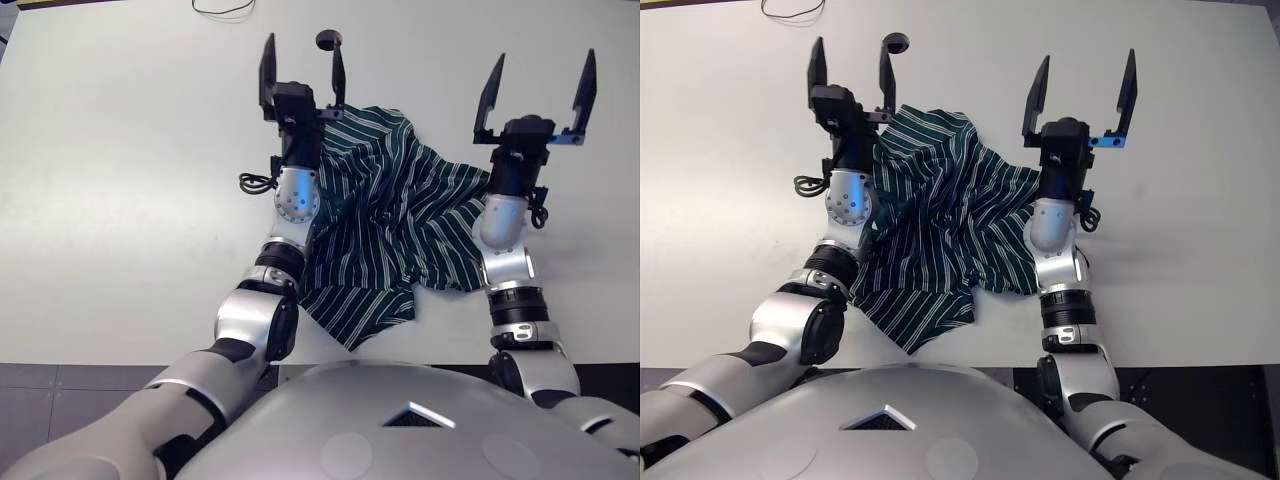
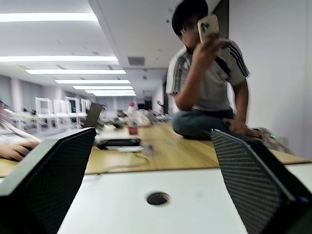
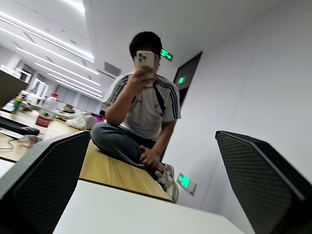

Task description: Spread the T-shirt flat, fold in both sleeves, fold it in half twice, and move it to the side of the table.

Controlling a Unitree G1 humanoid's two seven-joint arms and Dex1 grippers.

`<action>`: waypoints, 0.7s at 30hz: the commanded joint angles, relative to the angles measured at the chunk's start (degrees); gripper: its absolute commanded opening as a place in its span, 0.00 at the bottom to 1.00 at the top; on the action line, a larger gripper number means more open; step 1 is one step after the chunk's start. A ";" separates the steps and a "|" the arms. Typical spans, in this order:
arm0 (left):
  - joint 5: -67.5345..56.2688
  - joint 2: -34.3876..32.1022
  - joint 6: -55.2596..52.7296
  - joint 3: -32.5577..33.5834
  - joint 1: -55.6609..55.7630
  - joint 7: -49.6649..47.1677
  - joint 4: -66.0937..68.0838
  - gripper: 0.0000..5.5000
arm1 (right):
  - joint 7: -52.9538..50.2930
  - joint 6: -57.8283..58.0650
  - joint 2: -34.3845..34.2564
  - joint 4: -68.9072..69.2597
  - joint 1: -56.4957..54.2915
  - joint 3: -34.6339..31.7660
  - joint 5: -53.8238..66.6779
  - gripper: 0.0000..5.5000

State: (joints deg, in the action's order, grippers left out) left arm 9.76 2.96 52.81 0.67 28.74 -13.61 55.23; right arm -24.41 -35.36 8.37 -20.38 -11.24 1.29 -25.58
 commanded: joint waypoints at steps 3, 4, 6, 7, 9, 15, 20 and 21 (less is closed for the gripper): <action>-4.45 -1.19 -1.30 1.65 -4.29 2.58 -5.17 0.80 | 8.50 0.05 0.83 -1.72 -0.70 2.11 6.10 0.86; -6.10 -1.13 -1.58 1.88 -4.74 3.98 -6.21 0.80 | 11.61 0.06 0.48 -1.65 -0.47 2.36 9.65 0.86; -7.96 -1.04 -2.02 1.89 -5.39 5.93 -8.01 0.80 | 16.50 0.08 0.19 -1.23 -0.11 2.86 14.79 0.86; -8.77 -0.91 -2.18 1.85 -5.71 6.84 -8.99 0.80 | 18.16 -0.03 0.29 -1.12 -0.14 3.10 16.01 0.86; -9.85 -0.70 -2.57 1.91 -6.29 8.05 -10.47 0.80 | 19.98 -0.29 0.52 -1.14 -0.34 3.49 16.47 0.86; -8.83 -2.05 -3.29 2.60 -7.62 8.13 -12.28 0.80 | 19.86 0.63 0.45 -3.51 -1.68 4.53 12.77 0.86; -9.47 -2.38 -3.04 3.60 -8.74 8.06 -13.46 0.80 | 19.92 -0.22 -0.50 -4.34 -1.98 5.30 11.78 0.86; -9.34 -2.30 -3.04 3.66 -8.97 8.03 -13.64 0.80 | 19.88 -0.30 -0.70 -4.27 -1.92 5.44 11.58 0.86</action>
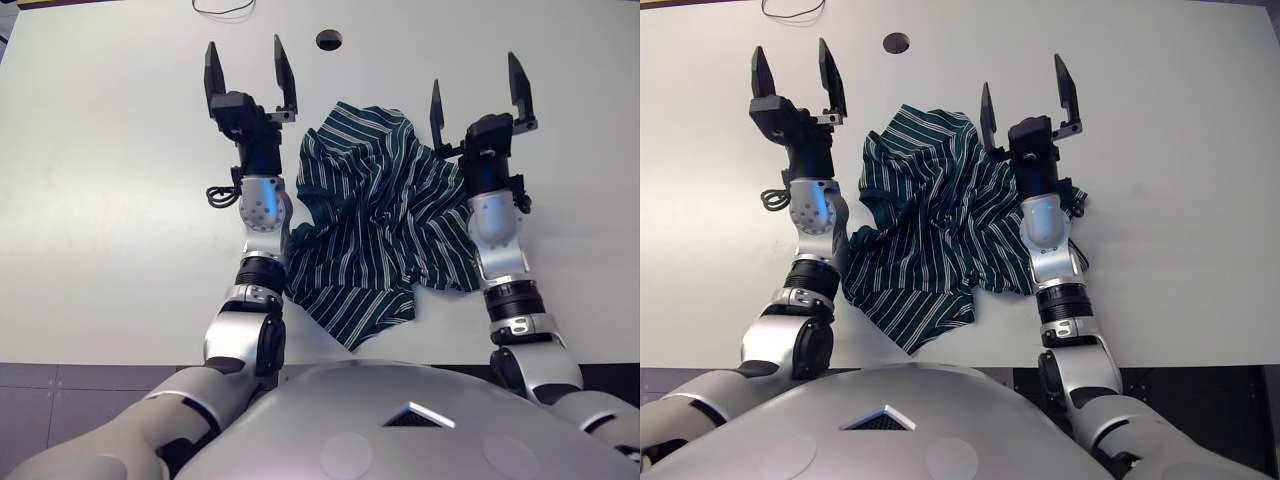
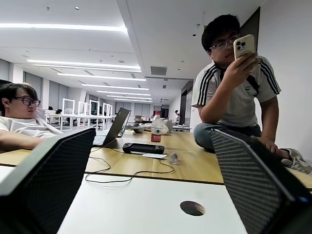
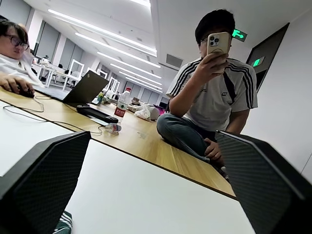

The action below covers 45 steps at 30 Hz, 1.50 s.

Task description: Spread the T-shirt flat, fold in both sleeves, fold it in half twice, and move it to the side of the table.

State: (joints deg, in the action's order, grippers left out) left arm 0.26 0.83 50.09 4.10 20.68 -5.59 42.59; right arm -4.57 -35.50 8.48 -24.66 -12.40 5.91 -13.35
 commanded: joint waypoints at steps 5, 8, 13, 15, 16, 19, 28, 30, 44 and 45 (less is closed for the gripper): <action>3.05 0.10 -0.29 -0.46 -2.08 -1.26 -1.37 0.80 | -1.04 -0.41 -1.34 0.84 0.14 0.87 -1.66 0.77; 3.78 0.07 -0.48 -0.30 -2.55 -1.62 -1.87 0.80 | -1.46 -0.35 -1.46 1.24 0.53 0.55 -1.51 0.77; 3.88 -0.31 -0.80 0.03 -3.07 -1.86 -2.52 0.80 | -1.28 0.40 -0.75 2.40 0.60 0.64 -2.15 0.77; 3.91 -0.41 -0.91 0.17 -3.14 -1.95 -2.67 0.80 | -0.58 0.94 -0.01 2.75 0.43 1.03 -2.85 0.77; 3.98 -0.40 -0.95 0.22 -3.18 -2.02 -2.77 0.80 | -0.37 1.08 0.20 2.87 0.38 1.14 -3.05 0.77; 4.10 -0.21 -1.03 0.15 -3.07 -2.10 -2.77 0.80 | -0.29 1.17 0.32 3.08 0.43 1.16 -3.22 0.77; 4.29 -0.10 -0.87 0.07 -2.85 -2.19 -2.47 0.80 | -2.02 0.27 0.32 3.59 0.44 1.00 -4.79 0.57; 4.36 -0.09 -0.87 0.04 -2.89 -2.18 -2.49 0.80 | -2.06 0.40 0.34 3.61 0.48 0.93 -4.82 0.49; 5.17 0.01 -0.94 0.32 -0.94 -3.79 -2.10 0.80 | 21.06 3.56 11.59 0.89 -8.25 18.46 -20.25 0.05; 5.19 0.08 -0.95 0.27 -0.61 -3.79 -1.95 0.80 | 23.25 3.53 12.54 -0.41 -10.27 19.44 -20.85 0.02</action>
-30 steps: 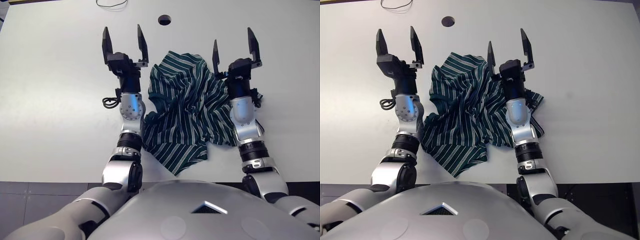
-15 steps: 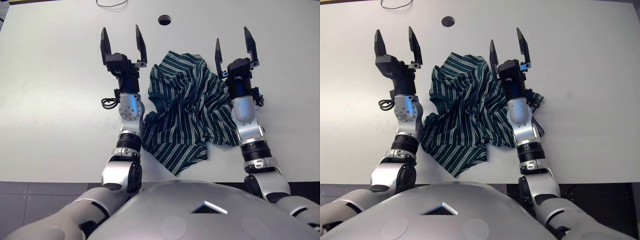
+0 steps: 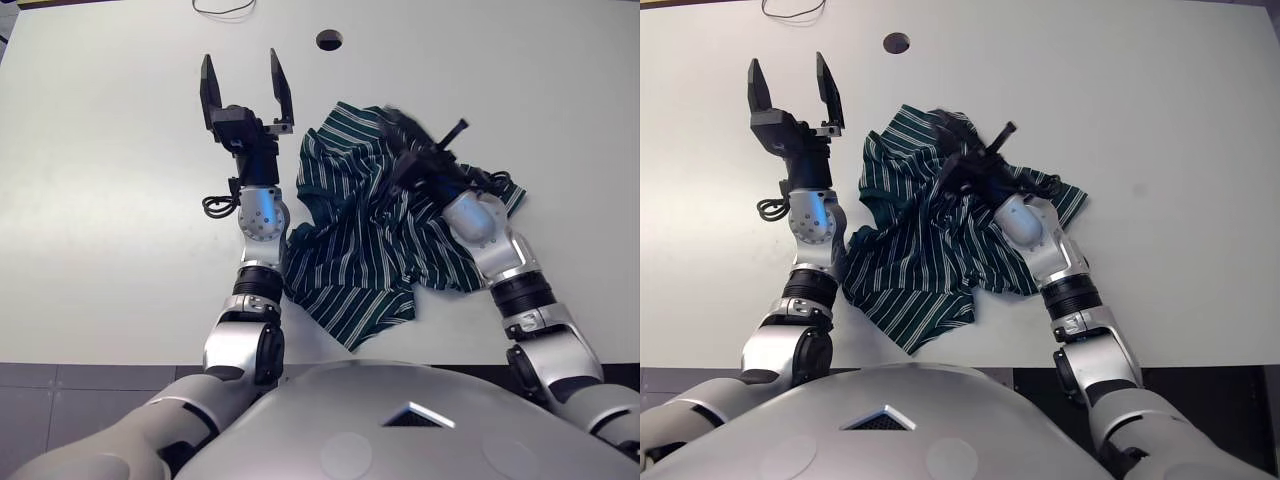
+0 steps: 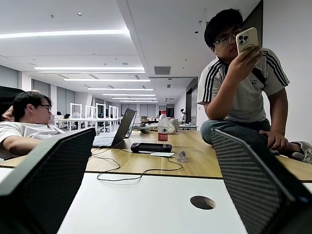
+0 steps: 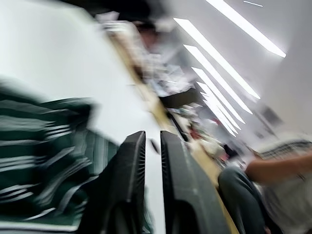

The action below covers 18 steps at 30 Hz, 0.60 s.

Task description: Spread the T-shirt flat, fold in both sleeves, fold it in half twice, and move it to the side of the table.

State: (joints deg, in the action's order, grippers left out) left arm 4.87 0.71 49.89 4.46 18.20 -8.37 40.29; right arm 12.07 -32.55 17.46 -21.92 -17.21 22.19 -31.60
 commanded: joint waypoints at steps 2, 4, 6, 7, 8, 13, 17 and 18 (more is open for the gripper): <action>0.71 0.22 -0.78 -0.22 2.30 -1.07 0.51 0.80 | 9.59 0.46 4.75 -4.51 -8.78 4.11 -2.88 0.02; 0.96 -0.04 -0.83 -0.15 2.88 -1.35 0.99 0.80 | 12.05 0.64 5.34 -4.48 -11.69 4.33 -2.25 0.02; 1.21 -0.31 -0.81 -0.01 3.58 -1.71 1.54 0.80 | 14.97 1.45 5.55 -4.70 -15.12 4.96 -2.54 0.02; 1.26 -0.39 -0.79 0.00 3.89 -1.83 1.71 0.80 | 17.15 1.54 5.56 -5.60 -16.90 5.97 -3.08 0.02; 1.30 -0.42 -0.73 -0.03 4.10 -1.92 1.83 0.80 | 18.74 1.81 5.47 -6.65 -18.32 6.90 -3.72 0.02; 1.69 0.19 -0.10 -0.81 4.71 -1.82 3.02 0.80 | 24.25 0.58 4.30 -15.62 -25.29 13.47 -8.56 0.02; 1.93 0.37 0.12 -1.60 5.06 -1.36 2.95 0.80 | 17.55 3.32 -0.14 -32.79 -33.22 15.26 -11.72 0.02; 1.92 0.33 0.20 -1.76 5.03 -1.22 2.77 0.80 | 14.48 4.73 -1.18 -38.21 -34.77 15.96 -12.87 0.02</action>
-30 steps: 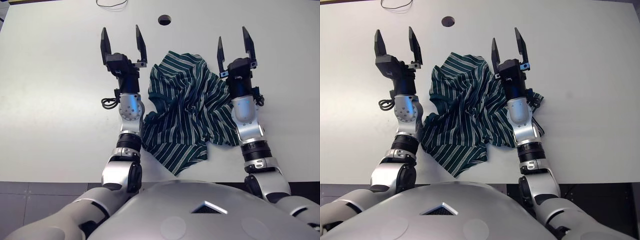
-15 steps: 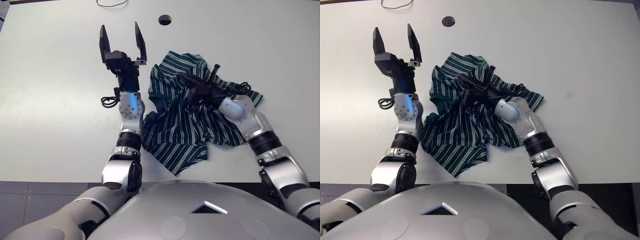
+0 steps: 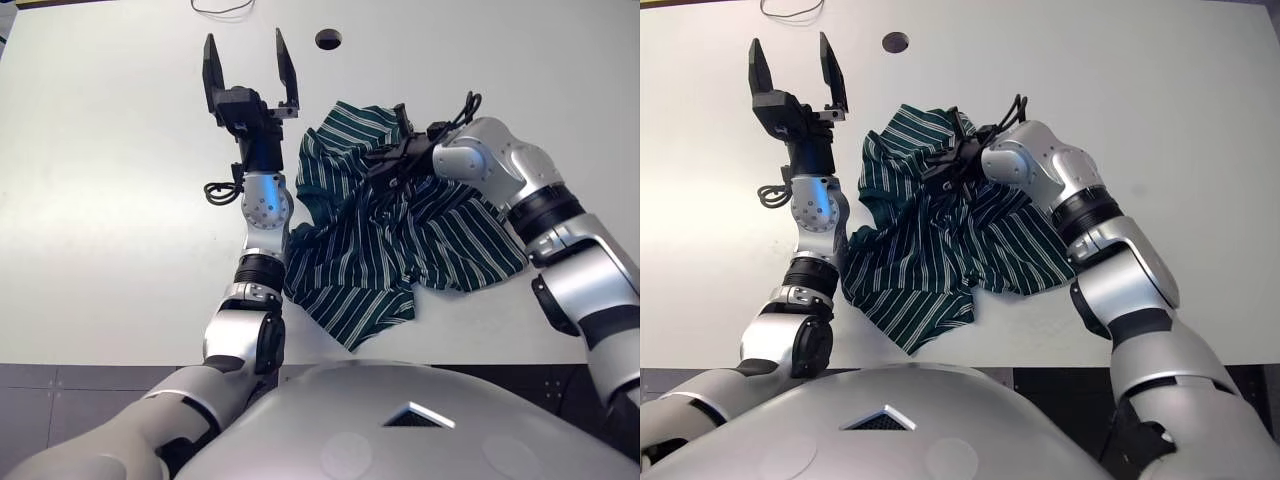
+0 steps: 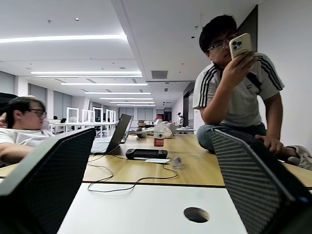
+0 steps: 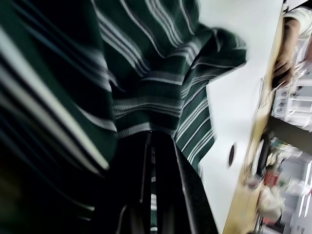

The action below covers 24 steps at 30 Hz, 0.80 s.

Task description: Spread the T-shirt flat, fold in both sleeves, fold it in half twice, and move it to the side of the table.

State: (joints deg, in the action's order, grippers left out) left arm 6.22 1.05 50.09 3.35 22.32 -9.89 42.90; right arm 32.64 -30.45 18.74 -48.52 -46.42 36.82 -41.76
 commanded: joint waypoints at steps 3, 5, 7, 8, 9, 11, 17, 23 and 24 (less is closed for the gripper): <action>0.38 -0.27 0.18 -0.86 0.62 0.60 -0.36 0.80 | -11.31 4.89 -4.11 -21.49 -7.19 2.69 -4.45 0.02; 0.31 -0.58 0.25 -0.85 -0.05 0.67 -1.26 0.80 | -12.62 6.09 -3.90 -25.10 -7.05 2.05 -3.71 0.02; 0.19 -1.11 0.10 -0.80 -0.71 0.85 -2.42 0.80 | -14.22 8.03 -1.79 -27.39 -6.47 -0.28 -1.54 0.02; 0.29 -1.57 -0.04 -0.75 -0.94 0.92 -2.87 0.80 | -15.50 9.38 -0.17 -28.21 -5.92 -1.73 -0.34 0.02; 0.47 -2.03 -0.16 -0.67 -1.21 0.92 -3.34 0.80 | -16.49 10.42 1.14 -28.77 -5.41 -2.76 0.47 0.02; 1.02 -3.17 -0.45 -0.43 -2.04 0.73 -4.59 0.80 | -18.11 12.30 3.97 -29.49 -3.92 -4.63 1.94 0.02; 3.84 -7.56 -1.92 0.82 -4.81 -0.23 -9.35 0.80 | -22.10 16.21 12.95 -29.97 1.58 -13.54 9.34 0.02; 8.98 -10.93 -4.80 0.80 -6.45 -1.85 -11.22 0.80 | -27.34 11.93 12.99 -27.14 2.60 -20.81 15.92 0.02; 12.53 -12.30 -5.87 -0.62 -6.55 -2.06 -11.09 0.80 | -29.40 8.62 12.66 -25.08 2.63 -22.61 17.73 0.02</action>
State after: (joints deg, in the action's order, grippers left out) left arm 14.12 -9.30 46.32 4.58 16.24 -10.95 31.87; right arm 6.03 -17.65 32.23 -76.61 -43.49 16.82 -26.78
